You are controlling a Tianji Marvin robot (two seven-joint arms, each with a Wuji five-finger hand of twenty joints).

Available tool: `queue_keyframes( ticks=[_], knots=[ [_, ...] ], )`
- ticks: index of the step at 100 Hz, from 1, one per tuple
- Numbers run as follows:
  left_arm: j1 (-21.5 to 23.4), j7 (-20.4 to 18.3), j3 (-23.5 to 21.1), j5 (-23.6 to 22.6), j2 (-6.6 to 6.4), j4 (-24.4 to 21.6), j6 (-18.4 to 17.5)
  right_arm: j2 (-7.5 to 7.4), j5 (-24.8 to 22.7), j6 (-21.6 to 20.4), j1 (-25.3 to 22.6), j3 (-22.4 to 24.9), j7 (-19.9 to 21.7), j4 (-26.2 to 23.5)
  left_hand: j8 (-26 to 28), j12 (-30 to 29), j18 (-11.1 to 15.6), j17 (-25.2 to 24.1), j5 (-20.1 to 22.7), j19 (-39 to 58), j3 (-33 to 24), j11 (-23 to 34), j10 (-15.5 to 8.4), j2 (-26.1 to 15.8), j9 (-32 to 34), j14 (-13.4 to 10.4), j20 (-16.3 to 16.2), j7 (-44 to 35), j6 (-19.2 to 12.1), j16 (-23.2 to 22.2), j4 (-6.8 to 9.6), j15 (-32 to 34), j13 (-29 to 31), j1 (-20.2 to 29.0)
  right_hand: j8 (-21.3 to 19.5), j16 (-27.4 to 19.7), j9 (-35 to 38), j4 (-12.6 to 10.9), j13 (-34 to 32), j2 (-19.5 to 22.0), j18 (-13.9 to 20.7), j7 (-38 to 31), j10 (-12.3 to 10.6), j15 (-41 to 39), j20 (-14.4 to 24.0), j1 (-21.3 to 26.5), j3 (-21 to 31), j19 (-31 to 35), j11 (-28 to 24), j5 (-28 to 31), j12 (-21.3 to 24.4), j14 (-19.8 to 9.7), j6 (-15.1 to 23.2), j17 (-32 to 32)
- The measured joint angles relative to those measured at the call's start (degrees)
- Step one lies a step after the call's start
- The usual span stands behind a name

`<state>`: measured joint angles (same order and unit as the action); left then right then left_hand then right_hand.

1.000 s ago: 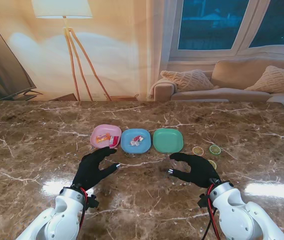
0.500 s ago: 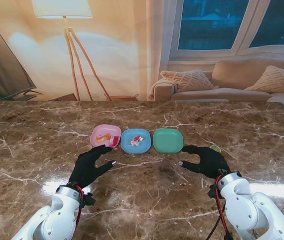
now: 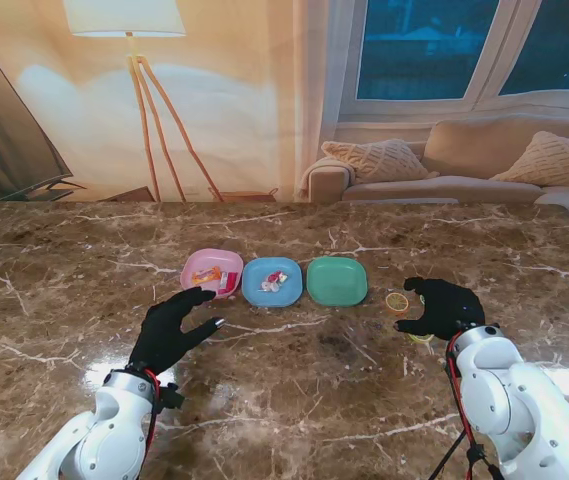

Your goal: Portion candies into small dishes

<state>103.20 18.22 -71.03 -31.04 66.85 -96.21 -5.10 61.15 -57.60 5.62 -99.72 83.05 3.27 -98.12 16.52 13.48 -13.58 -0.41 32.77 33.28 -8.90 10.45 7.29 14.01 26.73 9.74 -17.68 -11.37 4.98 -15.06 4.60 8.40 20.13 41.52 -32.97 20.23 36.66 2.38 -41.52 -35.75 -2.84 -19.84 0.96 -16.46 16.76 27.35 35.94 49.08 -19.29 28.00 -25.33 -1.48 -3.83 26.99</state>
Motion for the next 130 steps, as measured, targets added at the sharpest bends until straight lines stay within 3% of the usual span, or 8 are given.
queue_keyframes(
  ticks=[21,43,80,113,119,125,130],
  knots=[
    [-0.1,-0.4,-0.7,0.2,0.0,0.1,0.2,-0.68,-3.8,2.1,0.4,-0.5,3.0,1.2,0.0,0.0,0.0,0.0,0.0,0.0,0.0,0.0,0.0,0.0,0.0,0.0,0.0,0.0,0.0,0.0,0.0,0.0,0.0,0.0,-2.2,2.0,-0.7,0.0,-0.1,-0.3,0.0,0.1,0.0,-1.3,0.0,0.4,-0.5,0.1,-2.2,0.0,-2.6,0.0,0.1,-0.1],
    [0.1,-0.6,-1.6,-0.2,-0.03,0.0,0.5,-1.21,-4.7,3.0,1.5,-2.2,3.8,4.7,0.0,0.0,0.0,0.1,0.0,0.0,0.0,0.0,0.0,0.0,0.0,0.0,0.0,0.0,0.0,0.0,0.01,0.0,0.0,0.0,-0.7,1.5,-3.2,0.0,0.2,-0.9,0.0,4.8,0.0,0.9,-0.5,0.5,-0.6,0.0,2.0,-0.7,0.1,0.0,0.1,-1.3],
    [0.1,-0.3,-1.8,-0.4,-0.07,0.1,0.5,-1.28,-5.0,5.0,1.9,-3.8,0.8,8.8,0.0,0.0,0.0,0.1,0.0,0.0,0.5,-0.1,0.0,0.0,0.0,0.0,0.0,0.0,0.0,0.0,0.01,0.0,0.0,0.0,0.2,1.3,-3.9,0.0,1.7,-1.1,0.0,5.0,0.0,1.7,-0.6,1.1,-0.6,-0.6,2.6,-1.3,0.8,0.0,0.0,-1.3],
    [0.1,-0.3,-1.7,-0.4,-0.07,0.2,0.5,-1.27,-4.1,5.3,1.6,-4.1,0.7,9.8,0.0,0.0,0.0,0.1,0.0,0.0,0.5,-0.1,0.0,0.0,0.0,0.0,0.0,0.0,0.0,0.0,0.01,0.0,0.0,0.0,0.7,1.3,-3.8,0.0,1.7,-1.1,0.0,5.5,0.0,1.7,-0.6,1.1,-0.1,-0.6,1.9,-1.5,0.8,0.0,0.0,-1.3],
    [0.1,-0.3,-1.7,-0.4,-0.07,0.2,0.5,-1.27,-4.1,5.2,1.4,-4.1,0.5,9.8,0.0,0.0,0.0,0.1,0.0,0.0,0.5,-0.1,0.0,0.0,0.0,0.0,0.0,0.0,0.0,0.0,0.01,0.0,0.0,0.0,0.8,0.5,-3.8,0.1,2.5,-2.4,0.0,5.5,0.0,1.8,-0.6,1.1,5.8,-0.6,1.9,-2.1,0.8,0.0,-0.3,-1.3],
    [0.1,-0.3,-1.6,-0.3,-0.07,0.2,0.5,-1.27,-4.1,5.1,1.0,-4.0,0.3,9.5,0.0,0.0,0.0,0.1,0.0,0.0,0.5,-0.1,0.0,0.0,0.0,0.0,0.0,0.0,0.0,0.0,0.01,0.0,0.0,0.0,1.4,0.4,-3.8,3.1,2.5,-7.2,0.1,5.0,-0.1,1.9,-0.6,-1.0,17.2,-0.6,1.9,-2.1,0.9,0.0,-0.3,-1.3],
    [0.1,-0.3,-1.6,-0.3,-0.07,0.2,0.5,-1.27,-4.1,5.1,0.7,-4.0,-0.1,9.3,0.0,0.0,0.0,0.1,0.0,0.0,0.5,-0.1,0.0,0.0,0.0,0.0,0.0,0.0,0.0,0.0,0.01,0.0,0.0,0.0,1.4,0.4,-3.8,3.7,2.5,-9.2,0.1,5.0,-0.1,1.8,-0.6,-2.1,22.0,-0.6,1.9,-2.0,0.9,0.0,-0.3,-1.3]
  ],
)
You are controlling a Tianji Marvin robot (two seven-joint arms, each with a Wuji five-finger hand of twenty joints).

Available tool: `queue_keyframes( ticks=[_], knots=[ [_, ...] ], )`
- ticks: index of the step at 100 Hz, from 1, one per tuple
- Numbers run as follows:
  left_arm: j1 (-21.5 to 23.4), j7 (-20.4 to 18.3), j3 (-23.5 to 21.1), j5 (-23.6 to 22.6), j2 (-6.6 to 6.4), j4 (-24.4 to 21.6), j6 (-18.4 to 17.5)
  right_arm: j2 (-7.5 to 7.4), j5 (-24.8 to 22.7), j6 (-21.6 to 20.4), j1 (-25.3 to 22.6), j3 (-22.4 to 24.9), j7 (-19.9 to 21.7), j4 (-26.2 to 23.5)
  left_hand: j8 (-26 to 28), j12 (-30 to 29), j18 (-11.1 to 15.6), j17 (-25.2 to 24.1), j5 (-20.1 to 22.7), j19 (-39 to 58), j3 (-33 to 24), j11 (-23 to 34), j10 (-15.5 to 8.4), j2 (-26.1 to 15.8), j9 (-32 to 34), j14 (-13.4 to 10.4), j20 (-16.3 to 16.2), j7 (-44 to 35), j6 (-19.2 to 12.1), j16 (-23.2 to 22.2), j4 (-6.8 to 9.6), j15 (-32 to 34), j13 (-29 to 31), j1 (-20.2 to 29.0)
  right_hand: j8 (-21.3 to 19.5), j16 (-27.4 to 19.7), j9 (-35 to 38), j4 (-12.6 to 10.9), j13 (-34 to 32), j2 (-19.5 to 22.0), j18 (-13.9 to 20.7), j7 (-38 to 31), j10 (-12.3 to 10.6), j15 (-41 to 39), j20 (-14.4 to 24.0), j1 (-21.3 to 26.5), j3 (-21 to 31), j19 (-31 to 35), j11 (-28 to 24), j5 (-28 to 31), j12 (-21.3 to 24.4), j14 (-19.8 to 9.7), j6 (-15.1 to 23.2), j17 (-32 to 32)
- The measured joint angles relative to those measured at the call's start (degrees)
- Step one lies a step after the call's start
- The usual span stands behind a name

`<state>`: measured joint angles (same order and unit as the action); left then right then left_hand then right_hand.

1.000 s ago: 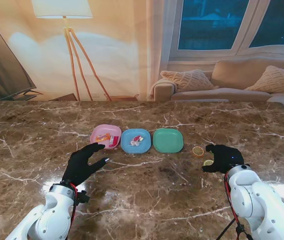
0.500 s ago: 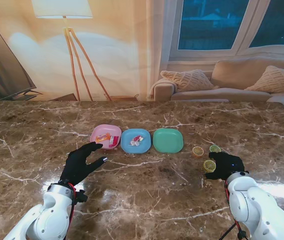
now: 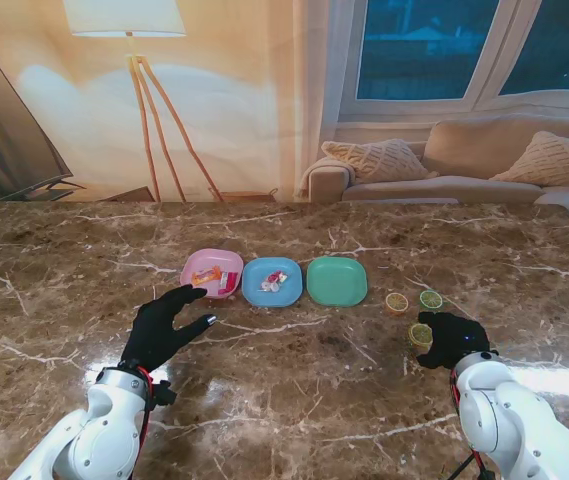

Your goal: Portion candies into small dishes

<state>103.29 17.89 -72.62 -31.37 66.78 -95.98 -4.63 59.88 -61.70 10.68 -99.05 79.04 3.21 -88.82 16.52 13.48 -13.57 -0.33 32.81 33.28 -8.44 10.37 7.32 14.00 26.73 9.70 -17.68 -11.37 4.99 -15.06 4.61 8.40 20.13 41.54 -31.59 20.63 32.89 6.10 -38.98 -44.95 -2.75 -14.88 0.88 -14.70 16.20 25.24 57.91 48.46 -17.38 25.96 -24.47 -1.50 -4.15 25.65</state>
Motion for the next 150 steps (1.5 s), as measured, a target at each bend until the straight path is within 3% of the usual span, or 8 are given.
queue_keyframes(
  ticks=[41,55,66,69,76,108,132,150],
  knots=[
    [0.0,0.1,0.2,0.0,0.0,0.0,0.0,0.19,-0.5,-1.4,-2.2,-0.8,-5.4,-1.0,0.0,0.0,0.0,0.0,0.0,0.0,0.0,0.0,0.0,0.0,0.0,0.0,0.0,0.0,0.0,0.0,0.01,0.0,0.0,0.0,0.1,0.1,0.6,0.6,-1.5,-2.1,0.0,-0.9,0.0,-1.4,0.0,-0.3,2.9,0.7,-0.8,0.8,0.0,0.0,1.0,1.9],
    [0.0,0.1,0.2,0.0,0.0,0.0,0.0,0.21,-2.4,-1.5,-1.2,-1.4,-4.0,-0.4,0.0,0.0,0.0,0.0,0.0,0.0,0.0,0.0,0.0,0.0,0.0,0.0,0.0,0.0,0.0,0.0,0.01,0.0,0.0,0.0,-0.1,0.9,0.4,0.6,-1.5,-3.3,0.0,-2.2,0.0,-3.2,0.0,-0.3,3.8,2.1,-2.9,0.8,-0.3,0.0,1.0,3.2],
    [0.0,0.0,0.2,0.1,0.0,0.0,0.0,0.05,-4.0,-1.5,-0.3,-1.5,-0.5,-0.7,0.0,0.0,0.0,0.0,0.0,0.0,0.0,0.0,0.0,0.0,0.0,0.0,0.0,0.0,0.0,0.0,0.08,0.0,0.0,0.0,-2.4,2.6,0.4,1.3,-1.0,-5.2,-0.6,-4.5,0.0,-4.6,0.0,0.0,5.2,3.0,-5.6,0.8,-3.5,-0.7,1.1,4.2],
    [0.0,0.0,0.2,0.1,0.0,0.0,0.0,-0.05,-4.4,-1.5,-0.1,-1.7,0.0,-0.8,0.0,0.0,0.0,0.0,0.0,0.0,0.0,0.0,0.0,0.0,0.0,0.0,0.0,0.0,0.0,0.0,0.08,0.0,0.0,0.0,-3.2,3.6,0.3,1.3,-1.5,-5.3,-0.7,-4.5,0.0,-5.7,0.0,-0.1,5.7,3.2,-6.4,0.8,-4.4,1.7,1.2,4.6],
    [0.0,0.0,0.2,0.1,0.0,0.0,0.0,-0.29,-5.5,-1.5,0.4,-2.1,0.6,-0.8,0.0,0.0,0.0,0.0,0.0,0.0,0.0,0.0,0.0,0.0,0.0,0.0,0.0,0.0,0.0,0.0,0.09,0.0,0.0,0.0,-5.7,4.1,-0.2,1.3,-2.1,-5.4,-0.7,-6.5,0.0,-7.2,0.0,-0.1,6.5,3.8,-7.9,0.8,-6.5,0.7,1.2,5.1],
    [0.0,0.0,0.2,0.3,0.0,0.1,0.0,-0.74,-7.0,-0.9,2.3,-4.5,-1.2,1.4,0.0,0.0,0.0,0.0,0.1,0.0,0.0,0.0,0.0,0.0,0.0,-0.1,0.0,0.0,0.0,0.0,0.1,0.0,0.0,0.0,-18.2,11.6,-4.3,1.1,-3.1,-6.5,-0.6,-13.4,-0.1,-16.6,0.0,2.5,11.9,8.3,-15.5,0.8,-14.2,2.6,2.6,11.8],
    [0.0,-0.1,0.1,0.5,0.0,0.1,0.0,-0.85,-7.3,-0.7,2.3,-4.9,-2.3,1.7,0.0,0.0,0.0,0.0,0.1,0.0,0.0,0.0,0.0,0.0,0.0,-0.1,0.0,0.0,0.0,0.0,0.1,0.0,0.0,0.0,-19.0,13.5,-3.4,1.0,-5.2,-7.6,0.0,-14.1,-0.1,-17.7,0.0,2.5,13.5,9.5,-17.5,0.8,-14.7,2.8,2.6,15.6],
    [0.0,-0.1,0.1,0.8,0.02,0.2,-0.1,-0.86,-3.2,-1.9,3.1,-6.3,-10.0,5.3,0.0,0.0,0.0,0.0,0.1,0.0,0.3,0.0,0.0,-1.4,0.0,-0.1,0.0,0.0,0.0,0.0,0.1,0.0,0.0,0.0,-19.2,16.5,-0.7,1.0,-6.1,-4.6,-0.3,-15.6,-0.2,-23.5,0.0,7.0,15.3,10.9,-18.2,1.0,-14.8,5.8,2.7,17.8]
  ],
)
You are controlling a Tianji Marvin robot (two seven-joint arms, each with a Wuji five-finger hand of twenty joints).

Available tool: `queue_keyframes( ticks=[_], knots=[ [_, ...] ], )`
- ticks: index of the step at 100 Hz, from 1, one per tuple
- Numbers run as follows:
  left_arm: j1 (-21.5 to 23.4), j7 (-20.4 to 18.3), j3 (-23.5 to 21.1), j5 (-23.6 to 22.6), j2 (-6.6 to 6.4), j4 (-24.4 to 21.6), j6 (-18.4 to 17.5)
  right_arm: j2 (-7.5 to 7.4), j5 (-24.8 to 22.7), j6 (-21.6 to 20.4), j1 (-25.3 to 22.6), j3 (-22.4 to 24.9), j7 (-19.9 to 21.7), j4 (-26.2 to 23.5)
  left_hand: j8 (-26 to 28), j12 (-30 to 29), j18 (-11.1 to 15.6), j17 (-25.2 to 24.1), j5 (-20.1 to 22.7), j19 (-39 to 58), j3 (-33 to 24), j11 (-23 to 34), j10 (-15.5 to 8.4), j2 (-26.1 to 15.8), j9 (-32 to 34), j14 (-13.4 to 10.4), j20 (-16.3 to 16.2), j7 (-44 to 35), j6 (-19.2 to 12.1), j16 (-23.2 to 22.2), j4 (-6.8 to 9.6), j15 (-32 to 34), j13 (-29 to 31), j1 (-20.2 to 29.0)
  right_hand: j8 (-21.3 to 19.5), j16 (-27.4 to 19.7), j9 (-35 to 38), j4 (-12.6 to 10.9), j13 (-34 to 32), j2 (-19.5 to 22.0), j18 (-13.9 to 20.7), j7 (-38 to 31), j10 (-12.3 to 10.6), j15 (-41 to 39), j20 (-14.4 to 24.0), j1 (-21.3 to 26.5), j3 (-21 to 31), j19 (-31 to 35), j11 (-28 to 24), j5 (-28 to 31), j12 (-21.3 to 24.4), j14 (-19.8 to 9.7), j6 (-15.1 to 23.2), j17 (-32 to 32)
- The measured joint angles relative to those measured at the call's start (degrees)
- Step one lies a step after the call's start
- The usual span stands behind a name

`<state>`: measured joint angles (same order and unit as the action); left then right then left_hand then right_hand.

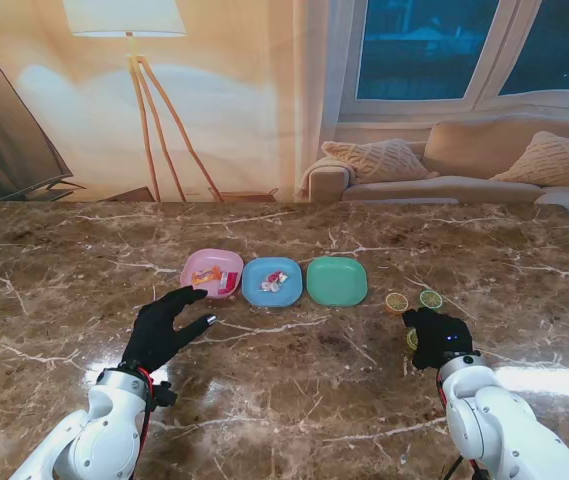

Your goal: Portion candies into small dishes

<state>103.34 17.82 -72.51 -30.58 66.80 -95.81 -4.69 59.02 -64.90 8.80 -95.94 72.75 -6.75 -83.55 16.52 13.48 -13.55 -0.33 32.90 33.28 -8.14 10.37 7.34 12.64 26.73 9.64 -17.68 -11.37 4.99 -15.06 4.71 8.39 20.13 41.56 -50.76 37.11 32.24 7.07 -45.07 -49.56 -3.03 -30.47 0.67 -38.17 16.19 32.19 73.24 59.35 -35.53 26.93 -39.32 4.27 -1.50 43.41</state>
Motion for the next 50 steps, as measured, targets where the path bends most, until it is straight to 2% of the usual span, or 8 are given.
queue_keyframes(
  ticks=[6,24,31,50],
  knots=[
    [0.0,0.1,0.0,0.1,0.03,0.0,0.0,0.0,0.0,-0.3,0.3,-0.1,0.1,0.3,0.0,0.0,0.0,0.0,0.0,0.0,0.2,0.0,0.0,0.0,0.0,0.0,0.0,0.0,0.0,0.0,0.0,0.0,0.0,0.0,0.0,0.6,0.2,0.0,0.0,0.2,-0.2,-0.2,0.0,-0.8,-0.1,0.0,0.3,0.1,0.0,1.4,0.0,0.4,0.0,0.5],
    [0.1,0.1,0.0,0.3,0.03,0.0,0.0,-0.01,-0.1,-0.3,1.1,-1.0,0.6,0.6,0.0,0.0,0.0,0.0,0.0,0.0,0.4,0.0,0.0,-1.1,0.0,0.0,0.0,0.0,0.0,0.0,0.0,0.0,0.0,0.0,-0.6,0.8,3.1,0.0,-1.5,0.1,-1.2,-3.1,0.7,-0.5,-0.8,-0.1,0.8,1.6,0.1,3.3,0.0,4.1,1.1,2.8],
    [0.1,0.0,0.0,0.4,0.03,0.0,0.0,-0.01,0.1,-0.1,1.2,-1.0,0.6,0.5,0.0,0.0,0.0,0.0,0.1,0.0,0.4,0.0,0.0,-1.3,0.0,0.0,0.0,0.0,0.0,0.0,0.0,0.0,0.0,0.0,-1.5,0.8,4.0,-0.2,-2.1,-1.0,-1.3,-4.2,0.7,0.6,-1.4,-0.1,0.8,2.2,0.7,4.7,0.1,4.1,1.3,3.3],
    [0.1,-0.1,0.0,0.6,0.03,0.0,0.0,0.22,-0.2,0.6,-0.1,0.1,1.6,-1.0,0.0,0.0,0.0,0.0,0.1,0.0,0.6,0.0,0.1,-1.3,0.0,0.0,0.0,0.0,0.0,0.0,0.0,0.0,0.0,0.0,1.8,-0.1,4.0,-0.2,-1.5,-2.0,-2.1,-2.0,0.2,5.1,-2.3,0.3,-1.1,1.8,3.6,5.1,2.6,3.1,1.5,0.6]
  ],
)
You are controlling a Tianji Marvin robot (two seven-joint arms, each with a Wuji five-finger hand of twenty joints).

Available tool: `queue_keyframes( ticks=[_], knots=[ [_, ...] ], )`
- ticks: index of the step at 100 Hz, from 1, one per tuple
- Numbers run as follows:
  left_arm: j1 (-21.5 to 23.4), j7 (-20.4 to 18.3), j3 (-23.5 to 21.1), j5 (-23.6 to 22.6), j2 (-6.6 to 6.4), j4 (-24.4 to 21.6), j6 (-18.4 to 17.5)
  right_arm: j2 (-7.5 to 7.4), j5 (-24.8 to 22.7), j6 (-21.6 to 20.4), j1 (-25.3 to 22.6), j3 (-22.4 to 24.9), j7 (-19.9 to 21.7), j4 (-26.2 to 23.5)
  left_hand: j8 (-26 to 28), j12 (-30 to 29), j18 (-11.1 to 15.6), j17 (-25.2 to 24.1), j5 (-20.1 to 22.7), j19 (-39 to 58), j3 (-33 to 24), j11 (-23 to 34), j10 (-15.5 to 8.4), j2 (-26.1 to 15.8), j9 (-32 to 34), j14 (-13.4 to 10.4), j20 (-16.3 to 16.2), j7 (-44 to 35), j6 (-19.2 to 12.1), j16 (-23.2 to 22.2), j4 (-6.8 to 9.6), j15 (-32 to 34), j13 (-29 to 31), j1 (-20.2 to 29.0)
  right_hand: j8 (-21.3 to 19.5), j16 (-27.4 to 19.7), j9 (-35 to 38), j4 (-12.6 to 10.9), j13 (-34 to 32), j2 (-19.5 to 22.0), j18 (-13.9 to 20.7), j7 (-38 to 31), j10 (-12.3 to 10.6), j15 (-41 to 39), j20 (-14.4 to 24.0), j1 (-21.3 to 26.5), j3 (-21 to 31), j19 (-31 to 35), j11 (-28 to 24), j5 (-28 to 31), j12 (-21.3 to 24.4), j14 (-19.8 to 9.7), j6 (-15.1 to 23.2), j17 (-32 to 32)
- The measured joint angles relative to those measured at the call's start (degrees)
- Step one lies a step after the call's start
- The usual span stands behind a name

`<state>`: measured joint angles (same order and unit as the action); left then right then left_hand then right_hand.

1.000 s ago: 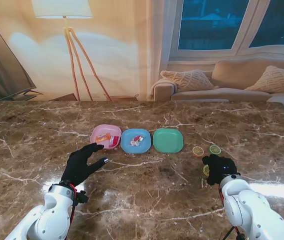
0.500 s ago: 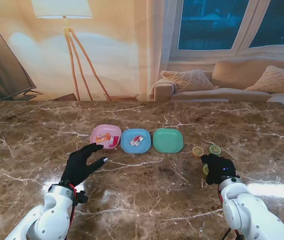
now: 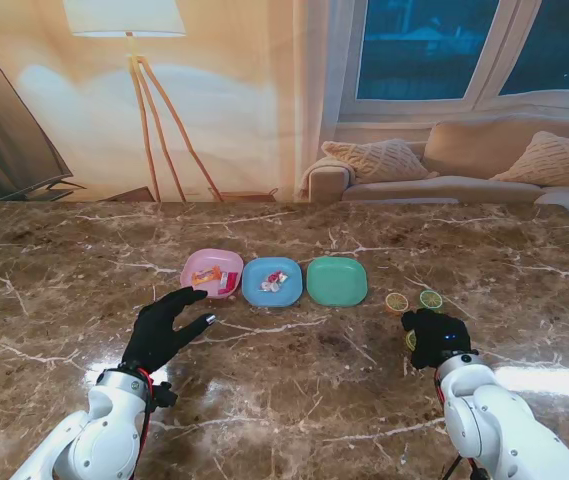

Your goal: Portion candies into small dishes

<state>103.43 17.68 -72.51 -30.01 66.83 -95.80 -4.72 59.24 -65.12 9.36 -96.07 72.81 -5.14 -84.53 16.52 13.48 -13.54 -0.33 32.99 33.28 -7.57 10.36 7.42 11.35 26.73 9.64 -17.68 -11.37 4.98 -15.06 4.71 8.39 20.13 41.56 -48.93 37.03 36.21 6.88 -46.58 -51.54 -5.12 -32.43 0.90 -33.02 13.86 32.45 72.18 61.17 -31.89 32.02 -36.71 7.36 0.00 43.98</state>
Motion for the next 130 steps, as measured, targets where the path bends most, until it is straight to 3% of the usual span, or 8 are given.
queue_keyframes(
  ticks=[11,38,58,97,106,113,116,130],
  knots=[
    [0.0,-0.1,0.0,0.1,0.0,0.0,0.0,0.02,-0.6,1.1,-0.9,0.6,1.9,-1.4,0.0,0.0,0.0,0.0,0.0,0.0,0.2,0.0,0.0,0.0,0.0,0.0,0.0,0.0,0.0,0.0,0.0,0.0,0.0,0.0,2.0,-1.7,-2.3,0.0,1.2,0.0,-1.2,2.7,-0.3,2.4,0.0,-2.1,-0.3,-1.1,1.5,-1.7,1.0,0.0,0.2,-2.7],
    [0.0,-0.1,0.0,0.1,0.0,0.0,0.0,0.2,-1.4,2.9,-2.0,1.3,0.5,-1.5,0.0,0.0,0.0,0.0,0.0,0.0,0.2,0.0,0.0,0.0,0.0,0.0,0.0,0.0,0.0,0.0,0.0,0.0,0.0,0.0,2.7,-4.4,-5.3,-0.1,1.8,1.2,-1.8,5.4,-0.2,5.3,0.0,-6.0,0.1,-1.8,2.9,-4.8,2.2,0.6,-0.6,-4.9],
    [0.1,-0.1,0.0,0.2,0.0,0.0,0.0,0.21,-1.7,5.5,-2.4,1.2,1.8,-2.4,0.0,0.0,0.0,0.0,0.0,0.0,0.3,0.0,0.1,0.0,0.0,0.0,0.0,0.0,0.0,0.0,0.0,0.0,0.0,0.0,1.3,-5.2,-4.7,-0.1,1.7,1.2,-0.6,4.8,-0.2,4.3,0.6,-7.3,0.1,-1.1,-1.0,-4.7,0.8,0.6,-0.8,-2.0],
    [0.2,-0.1,0.0,0.4,0.02,0.0,0.0,-0.13,-0.3,5.3,-0.2,-0.9,1.8,-1.1,0.0,0.0,0.0,0.0,0.6,0.0,0.3,0.0,0.2,0.0,0.0,0.0,0.0,0.0,0.1,0.0,0.0,0.0,0.0,0.0,-1.8,-1.6,-0.5,-0.1,-0.1,-1.6,0.9,-0.3,-0.3,-0.5,0.6,-4.0,2.0,3.4,-5.4,-4.1,-2.1,1.2,-0.1,5.2],
    [0.2,-0.1,0.0,0.5,0.03,0.0,0.0,-0.17,-0.1,4.9,0.3,-1.4,1.5,-0.6,0.0,0.0,0.0,0.0,0.6,0.0,0.3,0.0,0.2,0.0,0.0,0.0,0.0,0.0,0.1,0.0,0.0,0.0,0.0,0.0,-2.3,-0.8,0.0,-0.1,-1.2,-1.2,1.0,-1.8,0.3,-0.8,0.6,-1.3,3.0,4.3,-5.2,-2.4,-2.5,2.2,-0.6,6.7],
    [0.2,-0.1,0.0,0.5,0.03,0.0,0.0,-0.2,0.1,4.8,0.7,-1.9,0.6,-0.1,0.0,0.0,0.0,0.0,0.6,0.0,0.3,0.0,0.2,0.0,0.0,0.0,0.0,0.0,0.1,0.0,0.0,0.0,0.0,0.0,-3.3,-0.2,1.1,0.1,-2.7,-2.2,0.8,-3.2,0.6,-0.4,0.6,-1.0,3.9,5.6,-5.0,-1.1,-2.5,2.6,0.3,8.3],
    [0.2,-0.1,-0.1,0.6,0.04,0.0,0.0,-0.2,0.3,4.8,0.9,-2.1,0.1,0.2,0.0,0.0,0.0,0.0,0.6,0.0,0.3,0.0,0.2,0.0,0.0,0.0,0.0,0.0,0.1,0.0,0.0,0.0,0.0,0.0,-2.8,-0.1,1.6,1.4,-3.4,-2.7,0.7,-3.6,0.8,-0.2,0.6,-0.5,4.2,5.7,-4.5,-0.2,-2.5,2.6,0.5,8.9],
    [0.2,-0.1,-0.1,0.7,0.05,0.0,0.0,-0.16,1.5,4.8,1.3,-2.7,-1.6,1.0,0.0,0.0,0.0,-0.1,0.6,0.0,0.3,0.0,0.3,-0.1,0.0,0.0,0.0,0.0,0.1,0.0,0.0,-0.2,0.0,0.0,-2.4,1.6,3.0,1.4,-4.2,-4.0,0.5,-4.1,1.3,-0.7,0.6,-0.5,5.1,6.3,-4.0,1.1,-2.6,2.6,1.2,9.8]
  ],
)
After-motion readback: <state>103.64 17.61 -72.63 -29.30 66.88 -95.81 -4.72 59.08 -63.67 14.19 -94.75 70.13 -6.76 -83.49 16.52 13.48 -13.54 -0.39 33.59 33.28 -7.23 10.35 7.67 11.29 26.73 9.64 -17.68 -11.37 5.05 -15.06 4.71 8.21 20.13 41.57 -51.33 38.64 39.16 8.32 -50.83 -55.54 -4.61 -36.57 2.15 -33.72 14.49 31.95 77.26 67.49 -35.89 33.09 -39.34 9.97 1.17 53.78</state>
